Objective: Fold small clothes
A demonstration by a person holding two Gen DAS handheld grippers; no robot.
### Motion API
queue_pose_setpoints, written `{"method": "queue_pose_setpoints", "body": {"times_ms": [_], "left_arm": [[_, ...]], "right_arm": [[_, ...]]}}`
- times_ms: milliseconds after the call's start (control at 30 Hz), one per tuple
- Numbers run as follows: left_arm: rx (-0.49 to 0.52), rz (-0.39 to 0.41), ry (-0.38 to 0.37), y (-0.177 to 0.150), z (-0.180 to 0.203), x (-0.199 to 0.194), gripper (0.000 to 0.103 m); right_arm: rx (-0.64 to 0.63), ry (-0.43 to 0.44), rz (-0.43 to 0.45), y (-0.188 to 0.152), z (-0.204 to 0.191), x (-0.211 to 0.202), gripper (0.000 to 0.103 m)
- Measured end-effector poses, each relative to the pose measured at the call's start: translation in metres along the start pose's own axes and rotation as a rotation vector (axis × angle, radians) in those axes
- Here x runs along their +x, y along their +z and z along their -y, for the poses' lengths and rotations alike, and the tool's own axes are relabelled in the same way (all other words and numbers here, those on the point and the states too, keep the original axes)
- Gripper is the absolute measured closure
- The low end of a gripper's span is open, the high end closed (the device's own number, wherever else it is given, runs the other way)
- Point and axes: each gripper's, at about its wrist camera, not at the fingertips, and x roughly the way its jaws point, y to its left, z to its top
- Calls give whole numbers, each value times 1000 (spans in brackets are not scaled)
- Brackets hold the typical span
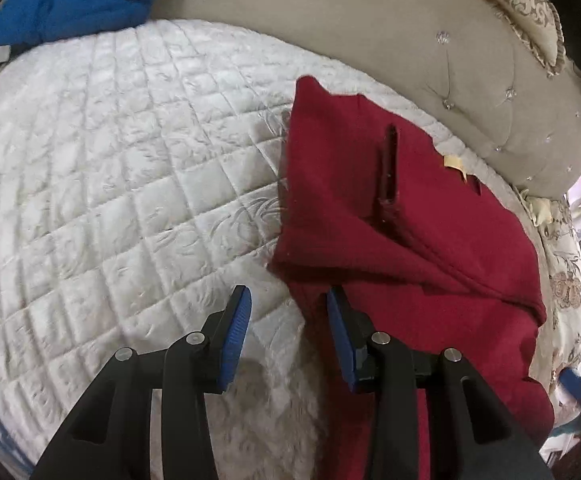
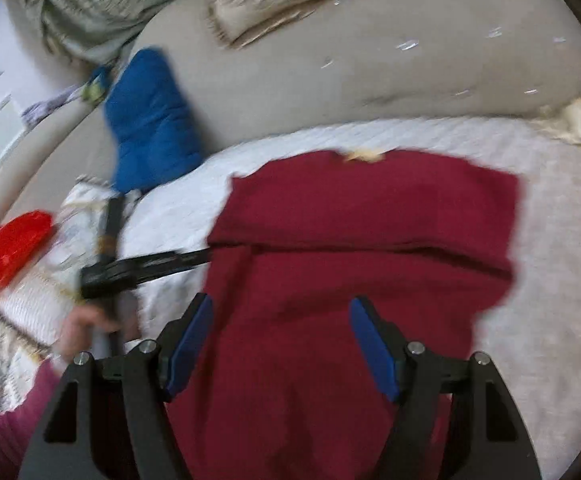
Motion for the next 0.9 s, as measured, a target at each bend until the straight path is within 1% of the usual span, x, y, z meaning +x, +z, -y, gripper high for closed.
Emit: {"method": "queue_pose_setpoints", "body": {"times_ms": [67, 133, 167, 233, 267, 333, 400, 467, 533, 600, 633, 667, 700, 733, 767, 800, 867, 900], "left_arm": [[42, 23, 35, 3, 7, 5, 86], [65, 50, 77, 9, 12, 11, 88], [53, 57, 72, 11, 9, 12, 90], [9, 68, 36, 16, 2, 11, 100], [-3, 78, 33, 19, -2, 8, 102], [-6, 130, 74, 22, -7, -2, 103], [-10, 160, 70, 24, -10, -10, 103], [-3, 139, 80, 22, -10, -8, 103], [11, 107, 67, 19, -7, -4, 103], [21, 98, 53, 14, 0, -7, 103], [26, 102, 43, 10, 2, -12, 103], [34, 107, 31, 5, 4, -19, 103], [44, 104, 16, -2, 6, -26, 101], [52, 99, 3, -8, 5, -34, 97], [60, 94, -10, -16, 6, -41, 96], [74, 84, -18, -24, 9, -48, 95], [109, 77, -36, -41, 16, -61, 94], [125, 82, -44, -50, 19, -67, 92]], "right_arm": [[2, 10, -42, -7, -9, 23, 28], [26, 49, -76, -13, -15, 41, 28], [26, 61, -94, -16, -20, 49, 28], [-12, 84, -137, -21, -34, 63, 28], [-43, 102, -156, -24, -44, 67, 28], [-89, 136, -198, -32, -61, 69, 28], [-133, 140, -234, -38, -71, 64, 28], [-173, 116, -241, -41, -76, 49, 28], [-187, 72, -251, -42, -71, 28, 28], [-191, -4, -240, -39, -59, 0, 28], [-192, -48, -221, -38, -50, -17, 28], [-182, -93, -196, -37, -38, -38, 28], [-166, -120, -178, -38, -29, -50, 27], [-139, -151, -155, -39, -17, -67, 23], [-114, -182, -134, -41, -5, -80, 20], [-85, -223, -113, -44, 9, -93, 19], [-44, -270, -102, -53, 28, -102, 18], [-27, -279, -104, -59, 35, -102, 17]]}}
